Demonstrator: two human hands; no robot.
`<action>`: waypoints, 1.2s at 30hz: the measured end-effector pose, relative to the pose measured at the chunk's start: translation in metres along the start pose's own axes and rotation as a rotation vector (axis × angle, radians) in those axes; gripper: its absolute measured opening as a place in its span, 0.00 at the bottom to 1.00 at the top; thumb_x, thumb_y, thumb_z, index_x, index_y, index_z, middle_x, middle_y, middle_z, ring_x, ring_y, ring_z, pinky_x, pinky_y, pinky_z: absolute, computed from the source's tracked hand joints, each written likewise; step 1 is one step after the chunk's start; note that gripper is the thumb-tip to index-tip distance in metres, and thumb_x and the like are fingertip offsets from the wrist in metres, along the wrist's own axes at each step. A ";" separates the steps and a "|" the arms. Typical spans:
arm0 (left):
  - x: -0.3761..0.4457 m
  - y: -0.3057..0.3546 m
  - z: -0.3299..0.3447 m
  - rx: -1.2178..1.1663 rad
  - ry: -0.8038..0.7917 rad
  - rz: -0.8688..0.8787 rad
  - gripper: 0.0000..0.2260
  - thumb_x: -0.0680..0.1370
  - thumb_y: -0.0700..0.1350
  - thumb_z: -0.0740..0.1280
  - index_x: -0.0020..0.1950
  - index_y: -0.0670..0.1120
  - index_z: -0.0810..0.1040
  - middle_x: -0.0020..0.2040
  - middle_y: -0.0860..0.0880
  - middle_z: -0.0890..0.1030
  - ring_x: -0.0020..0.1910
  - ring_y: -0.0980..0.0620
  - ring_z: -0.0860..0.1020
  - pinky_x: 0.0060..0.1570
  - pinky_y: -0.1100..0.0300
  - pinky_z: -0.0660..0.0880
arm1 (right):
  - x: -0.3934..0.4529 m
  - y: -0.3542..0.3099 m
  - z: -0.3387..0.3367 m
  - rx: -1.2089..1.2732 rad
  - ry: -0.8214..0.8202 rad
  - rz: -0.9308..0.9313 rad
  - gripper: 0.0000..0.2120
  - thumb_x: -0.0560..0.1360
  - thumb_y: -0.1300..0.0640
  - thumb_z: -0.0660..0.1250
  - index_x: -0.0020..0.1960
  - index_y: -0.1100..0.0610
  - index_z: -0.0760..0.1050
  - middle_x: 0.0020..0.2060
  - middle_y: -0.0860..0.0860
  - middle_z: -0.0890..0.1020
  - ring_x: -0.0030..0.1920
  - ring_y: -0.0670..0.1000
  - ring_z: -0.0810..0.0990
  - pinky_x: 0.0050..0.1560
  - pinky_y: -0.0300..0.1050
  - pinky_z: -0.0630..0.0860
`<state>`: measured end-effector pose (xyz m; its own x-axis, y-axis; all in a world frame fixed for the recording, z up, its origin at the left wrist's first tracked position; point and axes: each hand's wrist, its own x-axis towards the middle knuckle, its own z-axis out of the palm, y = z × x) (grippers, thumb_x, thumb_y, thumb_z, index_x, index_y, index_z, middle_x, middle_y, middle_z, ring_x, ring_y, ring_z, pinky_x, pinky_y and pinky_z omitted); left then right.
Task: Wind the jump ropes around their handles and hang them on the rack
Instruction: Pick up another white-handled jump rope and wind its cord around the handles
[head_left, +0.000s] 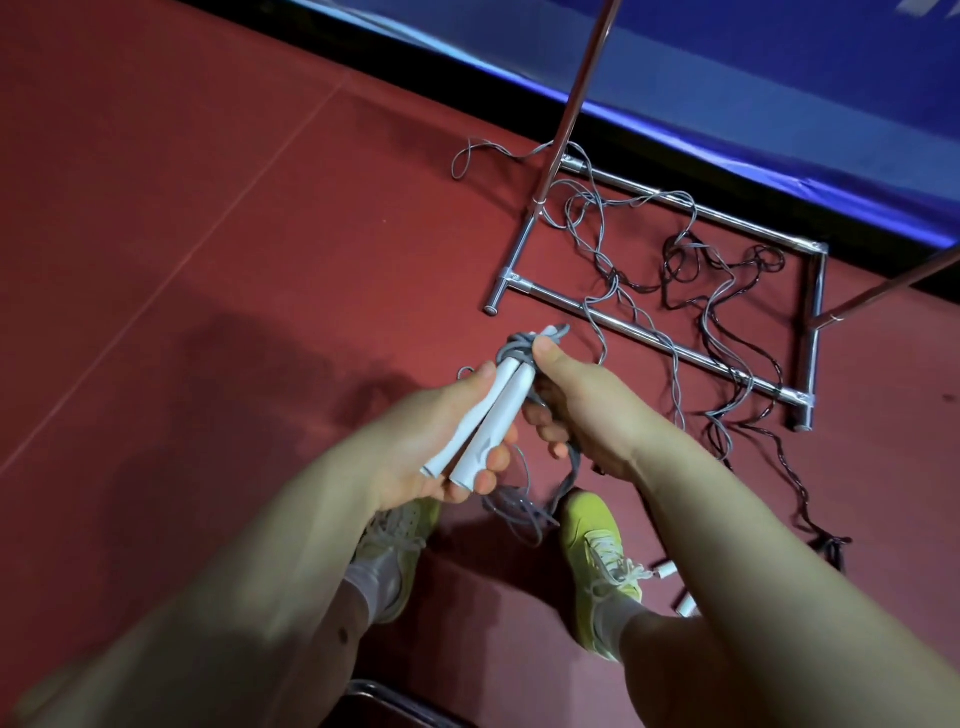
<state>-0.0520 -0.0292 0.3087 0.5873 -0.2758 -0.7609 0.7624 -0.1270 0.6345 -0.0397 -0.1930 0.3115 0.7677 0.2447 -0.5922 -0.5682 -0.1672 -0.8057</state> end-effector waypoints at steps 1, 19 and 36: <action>-0.001 0.003 0.001 0.029 0.033 -0.005 0.21 0.77 0.62 0.60 0.53 0.44 0.74 0.34 0.47 0.75 0.20 0.55 0.74 0.21 0.66 0.70 | 0.000 0.001 -0.002 -0.020 0.001 0.019 0.24 0.80 0.39 0.52 0.43 0.58 0.72 0.26 0.49 0.68 0.23 0.47 0.64 0.25 0.41 0.65; 0.009 -0.010 0.001 0.478 0.250 0.146 0.33 0.67 0.70 0.50 0.42 0.43 0.78 0.31 0.46 0.79 0.30 0.46 0.78 0.46 0.46 0.77 | 0.002 0.005 0.007 -0.328 0.199 0.100 0.27 0.81 0.44 0.55 0.41 0.66 0.78 0.21 0.51 0.74 0.17 0.47 0.69 0.25 0.38 0.68; -0.002 0.001 0.000 0.607 0.324 0.286 0.16 0.67 0.62 0.69 0.44 0.53 0.73 0.37 0.56 0.76 0.38 0.54 0.76 0.35 0.57 0.66 | 0.000 -0.002 0.015 -0.008 0.270 0.006 0.21 0.77 0.41 0.61 0.32 0.54 0.69 0.26 0.51 0.67 0.23 0.49 0.62 0.29 0.44 0.60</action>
<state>-0.0526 -0.0289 0.3107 0.8625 -0.0941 -0.4973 0.3390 -0.6222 0.7057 -0.0431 -0.1781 0.3129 0.8161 -0.0194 -0.5776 -0.5714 -0.1758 -0.8016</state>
